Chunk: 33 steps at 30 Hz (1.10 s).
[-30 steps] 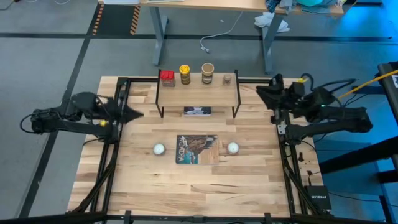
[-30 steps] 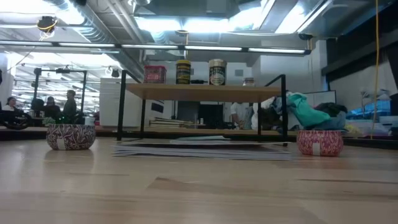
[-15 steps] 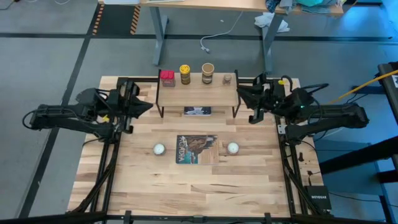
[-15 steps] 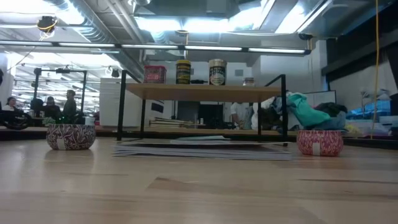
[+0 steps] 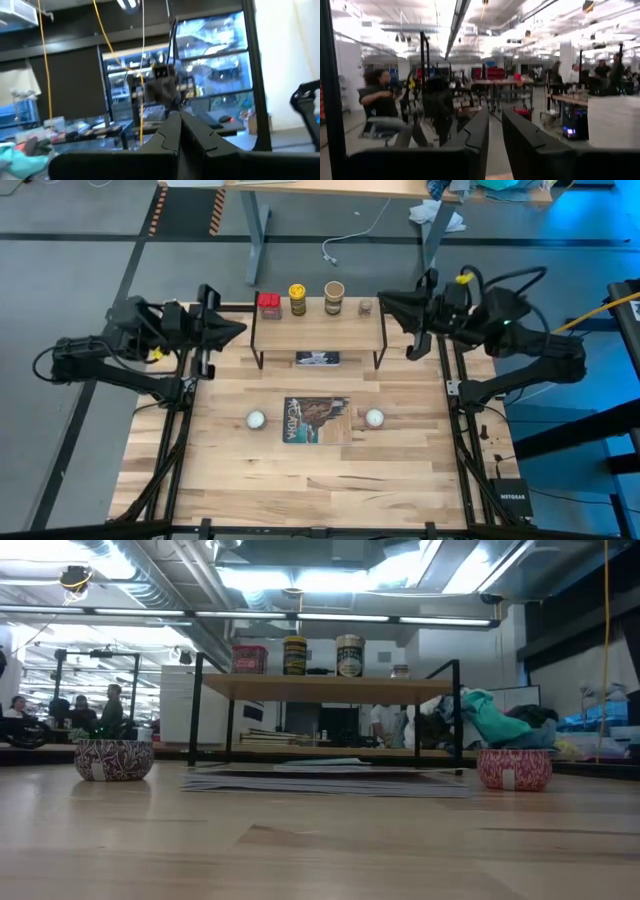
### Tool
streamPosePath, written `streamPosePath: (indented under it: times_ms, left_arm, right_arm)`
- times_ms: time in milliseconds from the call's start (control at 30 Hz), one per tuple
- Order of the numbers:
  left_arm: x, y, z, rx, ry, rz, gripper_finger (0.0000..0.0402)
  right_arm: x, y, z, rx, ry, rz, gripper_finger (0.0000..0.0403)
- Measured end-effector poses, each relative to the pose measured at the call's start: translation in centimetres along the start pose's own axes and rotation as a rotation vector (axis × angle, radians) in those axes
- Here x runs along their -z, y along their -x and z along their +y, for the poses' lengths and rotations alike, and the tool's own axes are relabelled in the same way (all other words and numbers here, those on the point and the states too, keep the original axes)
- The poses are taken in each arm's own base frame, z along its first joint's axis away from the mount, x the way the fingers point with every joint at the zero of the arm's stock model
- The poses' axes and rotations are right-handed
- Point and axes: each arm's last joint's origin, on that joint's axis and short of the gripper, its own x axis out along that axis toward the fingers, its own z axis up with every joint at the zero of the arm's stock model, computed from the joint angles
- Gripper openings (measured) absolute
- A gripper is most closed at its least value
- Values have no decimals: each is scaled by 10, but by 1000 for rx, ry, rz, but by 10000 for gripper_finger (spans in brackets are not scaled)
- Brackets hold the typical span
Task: Shelf spices
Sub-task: Remove the transparent seasoning bottle from the shelf
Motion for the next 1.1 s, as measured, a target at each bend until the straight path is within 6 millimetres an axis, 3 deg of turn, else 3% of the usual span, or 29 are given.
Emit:
streamPosePath:
  times_ms: [167,400,600,833,1100]
  left_arm:
    - [-10,-12,7,-33,-34,136,17]
    - [-8,-28,12,-37,-90,319,115]
    - [-13,-29,17,-160,-206,349,181]
    - [-32,-13,21,-221,-244,312,196]
    - [-44,5,23,-247,-225,276,196]
  right_arm:
    - [-16,1,-1,4,61,-39,60]
    - [-10,2,-7,206,184,50,60]
    - [-4,3,-11,360,238,140,60]
    - [6,4,-24,433,266,245,60]
    - [7,-14,-52,465,233,377,60]
